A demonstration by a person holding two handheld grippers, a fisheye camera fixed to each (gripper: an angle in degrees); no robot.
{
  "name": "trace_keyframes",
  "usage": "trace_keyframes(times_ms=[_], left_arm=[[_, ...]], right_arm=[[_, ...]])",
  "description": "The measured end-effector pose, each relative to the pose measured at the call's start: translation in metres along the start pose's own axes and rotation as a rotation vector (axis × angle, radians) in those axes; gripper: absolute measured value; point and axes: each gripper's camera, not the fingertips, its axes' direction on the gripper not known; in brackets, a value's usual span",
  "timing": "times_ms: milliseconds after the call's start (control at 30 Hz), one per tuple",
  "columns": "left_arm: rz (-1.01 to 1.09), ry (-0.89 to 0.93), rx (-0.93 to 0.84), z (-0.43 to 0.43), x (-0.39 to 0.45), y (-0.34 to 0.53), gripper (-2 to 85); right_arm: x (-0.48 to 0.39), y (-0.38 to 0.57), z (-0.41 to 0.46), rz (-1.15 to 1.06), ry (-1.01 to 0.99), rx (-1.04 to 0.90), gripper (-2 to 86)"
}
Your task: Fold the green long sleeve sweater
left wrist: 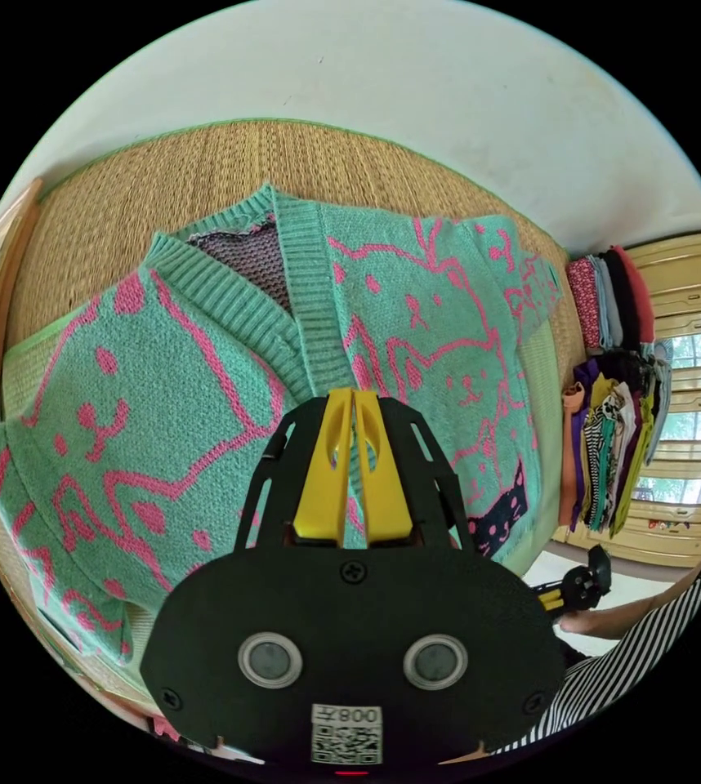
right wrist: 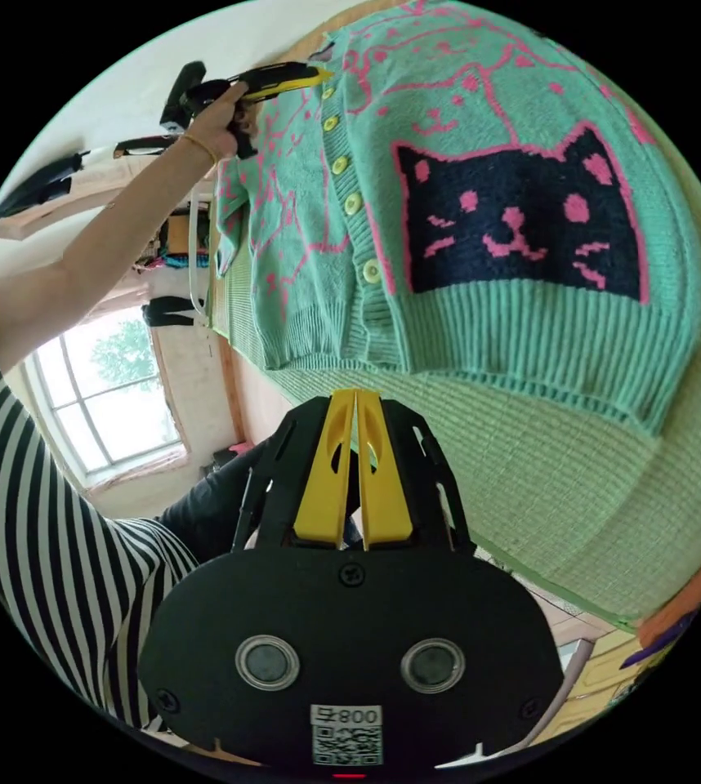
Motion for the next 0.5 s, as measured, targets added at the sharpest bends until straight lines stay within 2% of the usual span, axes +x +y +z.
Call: trace_keyframes(times_ms=[67, 267, 500], left_arm=[[-0.003, 0.017, 0.001, 0.002, 0.001, 0.0, 0.1], [-0.014, 0.05, -0.015, 0.008, 0.003, 0.017, 0.1], [-0.114, 0.135, -0.032, 0.02, -0.01, 0.058, 0.1]], right_arm=[[-0.006, -0.002, -0.002, -0.045, 0.01, 0.015, 0.6], [-0.015, -0.017, -0.014, -0.131, 0.215, 0.078, 2.3], [-0.026, -0.028, 0.015, -0.219, 0.392, -0.028, 6.1]])
